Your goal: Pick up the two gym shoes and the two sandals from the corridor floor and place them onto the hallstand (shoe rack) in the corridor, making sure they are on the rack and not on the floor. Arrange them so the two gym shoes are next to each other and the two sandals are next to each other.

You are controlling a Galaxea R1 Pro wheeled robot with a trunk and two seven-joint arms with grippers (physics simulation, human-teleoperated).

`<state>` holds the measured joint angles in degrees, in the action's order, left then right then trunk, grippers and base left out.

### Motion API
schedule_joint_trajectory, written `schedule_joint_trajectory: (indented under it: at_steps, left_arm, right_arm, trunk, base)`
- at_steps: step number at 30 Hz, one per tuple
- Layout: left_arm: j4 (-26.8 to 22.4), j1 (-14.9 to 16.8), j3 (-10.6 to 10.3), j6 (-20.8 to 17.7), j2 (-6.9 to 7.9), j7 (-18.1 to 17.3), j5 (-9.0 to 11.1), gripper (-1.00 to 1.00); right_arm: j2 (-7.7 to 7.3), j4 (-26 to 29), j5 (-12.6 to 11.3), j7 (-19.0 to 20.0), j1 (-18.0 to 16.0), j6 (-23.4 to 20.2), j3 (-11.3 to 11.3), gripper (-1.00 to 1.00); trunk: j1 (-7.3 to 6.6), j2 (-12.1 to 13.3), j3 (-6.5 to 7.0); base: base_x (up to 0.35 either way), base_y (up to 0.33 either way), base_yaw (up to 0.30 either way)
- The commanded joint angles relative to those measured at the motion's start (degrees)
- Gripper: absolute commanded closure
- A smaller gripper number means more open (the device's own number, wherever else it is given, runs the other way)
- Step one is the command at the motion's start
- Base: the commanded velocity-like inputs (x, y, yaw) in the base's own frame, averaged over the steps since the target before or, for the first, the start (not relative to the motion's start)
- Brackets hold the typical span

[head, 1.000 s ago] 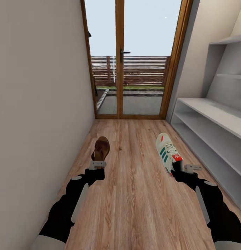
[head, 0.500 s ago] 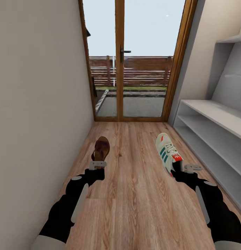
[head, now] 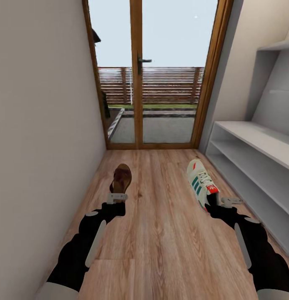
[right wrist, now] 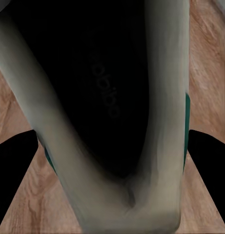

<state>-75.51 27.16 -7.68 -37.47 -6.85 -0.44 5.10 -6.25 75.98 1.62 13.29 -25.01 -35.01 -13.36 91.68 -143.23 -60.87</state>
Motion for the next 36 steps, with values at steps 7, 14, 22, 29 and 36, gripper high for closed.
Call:
schedule_joint_trajectory:
  at_steps: [7, 14, 22, 29, 36]
  left_arm:
    - [-0.07, 0.04, 0.03, -0.33, -0.01, 0.0, 0.35, 1.0]
    - [-0.07, 0.02, 0.03, -0.33, -0.01, 0.0, 0.35, 1.0]
    - [-0.07, 0.03, 0.03, -0.33, -0.01, -0.01, 0.35, 1.0]
    - [-0.07, 0.03, 0.03, -0.33, -0.01, 0.0, 0.35, 1.0]
    - [-0.07, 0.0, 0.03, -0.33, -0.01, 0.0, 0.35, 1.0]
  right_arm:
    - [0.01, 0.05, 0.14, 0.34, -0.04, -0.29, -0.08, 1.0]
    - [0.01, 0.03, 0.14, 0.34, -0.04, -0.27, -0.08, 1.0]
    - [0.01, 0.05, 0.14, 0.34, -0.04, -0.27, -0.08, 1.0]
    - [0.01, 0.05, 0.14, 0.34, -0.04, -0.27, -0.08, 1.0]
    - [0.01, 0.05, 0.14, 0.34, -0.04, -0.26, -0.08, 1.0]
  trunk:
    - [0.02, -0.02, -0.05]
    - [0.02, -0.02, -0.05]
    - [0.02, -0.02, -0.05]
    - [0.02, -0.02, -0.05]
    - [0.02, -0.02, -0.05]
  base:
    - [0.339, 0.0, -0.291]
    - [0.339, 0.0, -0.293]
    - [0.339, 0.0, -0.075]
    - [0.339, 0.0, -0.002]
    - [0.339, 0.0, -0.009]
